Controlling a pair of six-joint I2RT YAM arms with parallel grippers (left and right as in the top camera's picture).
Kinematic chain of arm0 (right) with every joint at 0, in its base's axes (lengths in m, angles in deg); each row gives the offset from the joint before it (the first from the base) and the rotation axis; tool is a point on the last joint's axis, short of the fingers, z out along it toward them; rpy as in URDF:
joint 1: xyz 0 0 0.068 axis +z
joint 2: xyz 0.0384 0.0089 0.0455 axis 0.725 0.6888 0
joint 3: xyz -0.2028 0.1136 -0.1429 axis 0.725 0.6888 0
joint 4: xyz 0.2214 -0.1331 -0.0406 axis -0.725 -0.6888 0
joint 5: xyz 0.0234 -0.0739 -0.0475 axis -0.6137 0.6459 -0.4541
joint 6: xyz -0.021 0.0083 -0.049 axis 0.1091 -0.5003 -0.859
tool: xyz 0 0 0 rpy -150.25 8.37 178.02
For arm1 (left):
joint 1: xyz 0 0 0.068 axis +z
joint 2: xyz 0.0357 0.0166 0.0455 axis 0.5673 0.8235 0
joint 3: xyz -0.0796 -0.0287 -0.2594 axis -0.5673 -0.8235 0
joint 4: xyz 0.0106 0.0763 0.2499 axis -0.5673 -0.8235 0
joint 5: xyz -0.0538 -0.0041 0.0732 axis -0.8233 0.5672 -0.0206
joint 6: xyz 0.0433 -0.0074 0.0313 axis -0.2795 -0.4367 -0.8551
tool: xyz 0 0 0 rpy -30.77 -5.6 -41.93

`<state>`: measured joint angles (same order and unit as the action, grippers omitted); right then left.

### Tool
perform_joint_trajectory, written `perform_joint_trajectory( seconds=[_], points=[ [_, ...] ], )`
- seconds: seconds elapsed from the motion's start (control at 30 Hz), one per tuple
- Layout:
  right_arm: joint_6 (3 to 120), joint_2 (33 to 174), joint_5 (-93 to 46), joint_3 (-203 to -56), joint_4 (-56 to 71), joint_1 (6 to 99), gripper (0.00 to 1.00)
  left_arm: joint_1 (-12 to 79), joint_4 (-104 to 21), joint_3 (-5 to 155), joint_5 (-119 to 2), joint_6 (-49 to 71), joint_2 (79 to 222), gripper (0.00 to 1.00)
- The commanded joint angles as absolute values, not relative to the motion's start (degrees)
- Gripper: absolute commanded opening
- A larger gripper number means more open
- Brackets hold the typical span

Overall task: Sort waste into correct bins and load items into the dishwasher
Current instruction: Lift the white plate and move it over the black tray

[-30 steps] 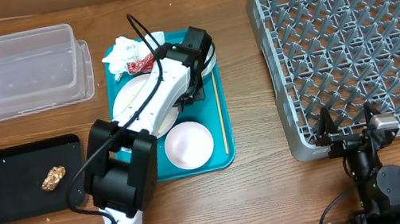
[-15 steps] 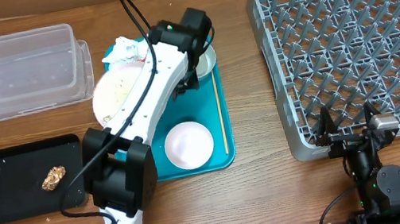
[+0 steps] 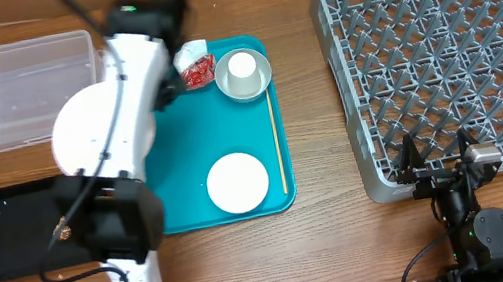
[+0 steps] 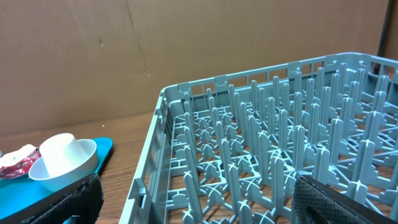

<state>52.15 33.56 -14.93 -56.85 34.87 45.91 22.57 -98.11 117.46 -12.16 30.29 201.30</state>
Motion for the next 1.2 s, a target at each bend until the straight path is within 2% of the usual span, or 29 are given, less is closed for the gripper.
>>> perform_joint_trajectory(
  seconds=[0.0,0.23,0.43,0.53,0.9,1.17],
  points=[
    [51.98,32.93,-14.16,-56.25,35.24,46.08,1.00,29.30,-98.31,119.03,-19.13,30.33,200.93,0.04],
    [51.98,32.93,-14.16,-56.25,35.24,46.08,1.00,41.72,-99.42,119.03,-27.96,27.88,200.93,0.04],
    [51.98,32.93,-14.16,-56.25,35.24,46.08,1.00,50.40,-99.62,119.03,-39.04,20.78,200.93,0.04],
    [51.98,32.93,-14.16,-56.25,35.24,46.08,1.00,53.50,-100.80,119.03,-40.38,20.76,200.93,0.04],
    [51.98,32.93,-14.16,-56.25,35.24,46.08,1.00,59.71,-101.32,118.94,-52.25,12.54,200.93,0.04],
    [51.98,32.93,-14.16,-56.25,35.24,46.08,1.00,60.91,-101.52,118.92,-53.78,10.68,200.93,0.04]
  ],
)
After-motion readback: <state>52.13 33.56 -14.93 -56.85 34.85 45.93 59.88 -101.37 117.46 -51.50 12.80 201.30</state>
